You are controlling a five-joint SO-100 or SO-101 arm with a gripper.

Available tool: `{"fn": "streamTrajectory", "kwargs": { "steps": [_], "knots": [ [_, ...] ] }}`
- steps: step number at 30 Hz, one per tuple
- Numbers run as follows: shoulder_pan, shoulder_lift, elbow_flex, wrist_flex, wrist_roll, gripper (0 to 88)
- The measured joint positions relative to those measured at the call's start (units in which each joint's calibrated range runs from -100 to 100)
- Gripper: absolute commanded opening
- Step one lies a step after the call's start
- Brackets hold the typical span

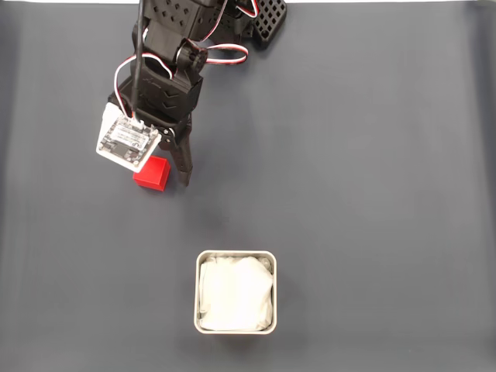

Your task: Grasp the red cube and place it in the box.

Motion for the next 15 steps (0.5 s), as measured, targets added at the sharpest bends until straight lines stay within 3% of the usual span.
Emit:
{"fn": "streamTrajectory", "kwargs": {
  "steps": [15],
  "knots": [
    [-0.8, -1.0, 0.5, 0.0, 0.0, 29.0]
  ]
}}
